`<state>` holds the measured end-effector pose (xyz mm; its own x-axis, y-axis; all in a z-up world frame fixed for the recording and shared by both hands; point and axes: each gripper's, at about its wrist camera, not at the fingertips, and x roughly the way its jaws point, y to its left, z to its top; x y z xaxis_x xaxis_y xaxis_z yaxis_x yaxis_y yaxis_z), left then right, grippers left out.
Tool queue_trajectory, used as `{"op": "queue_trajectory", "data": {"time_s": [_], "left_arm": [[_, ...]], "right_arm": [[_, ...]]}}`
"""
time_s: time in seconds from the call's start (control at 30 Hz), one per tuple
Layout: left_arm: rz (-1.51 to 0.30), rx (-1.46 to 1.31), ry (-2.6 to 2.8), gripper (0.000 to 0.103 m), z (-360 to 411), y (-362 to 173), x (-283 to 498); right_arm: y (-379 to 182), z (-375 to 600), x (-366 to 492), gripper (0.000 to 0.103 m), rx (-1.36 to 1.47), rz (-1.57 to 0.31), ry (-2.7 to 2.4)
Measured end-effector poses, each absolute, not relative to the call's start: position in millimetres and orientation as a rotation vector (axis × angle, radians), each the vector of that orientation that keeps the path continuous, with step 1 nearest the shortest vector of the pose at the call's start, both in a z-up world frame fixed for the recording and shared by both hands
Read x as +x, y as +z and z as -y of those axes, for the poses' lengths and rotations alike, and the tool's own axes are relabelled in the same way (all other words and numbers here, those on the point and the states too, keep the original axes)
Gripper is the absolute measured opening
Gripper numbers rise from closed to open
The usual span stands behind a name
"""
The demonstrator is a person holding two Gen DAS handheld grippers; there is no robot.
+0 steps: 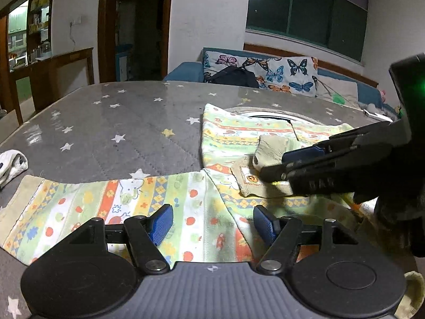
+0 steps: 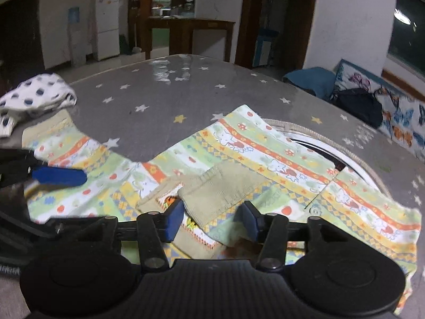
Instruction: Fold clothes
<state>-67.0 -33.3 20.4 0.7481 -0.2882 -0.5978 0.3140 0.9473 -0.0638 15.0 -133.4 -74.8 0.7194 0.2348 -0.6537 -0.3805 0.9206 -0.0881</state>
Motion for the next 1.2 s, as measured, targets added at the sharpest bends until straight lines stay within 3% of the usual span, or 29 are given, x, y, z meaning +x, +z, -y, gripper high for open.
{"op": "queue_trajectory", "data": {"time_s": [0.13,0.43,0.77,1.2], "left_arm": [[-0.645,0.087,-0.316,0.077,41.9,18.9,-66.8],[-0.656,0.054,-0.305,0.087,37.2,17.2,-61.8],[-0.662,0.062,-0.301,0.091,36.8,16.9,-60.3],[-0.666,0.075,-0.304,0.095,39.8,16.6,-61.6]], "right_arm": [[-74.4,139.1,12.9,0.009,-0.186,-0.681,0.311],[-34.4,174.7,-27.4,0.008,-0.148,-0.534,0.219],[15.9,262.1,-91.7,0.008,-0.104,-0.407,-0.016],[-8.1,374.8,-173.2,0.008,-0.035,-0.484,-0.403]]}}
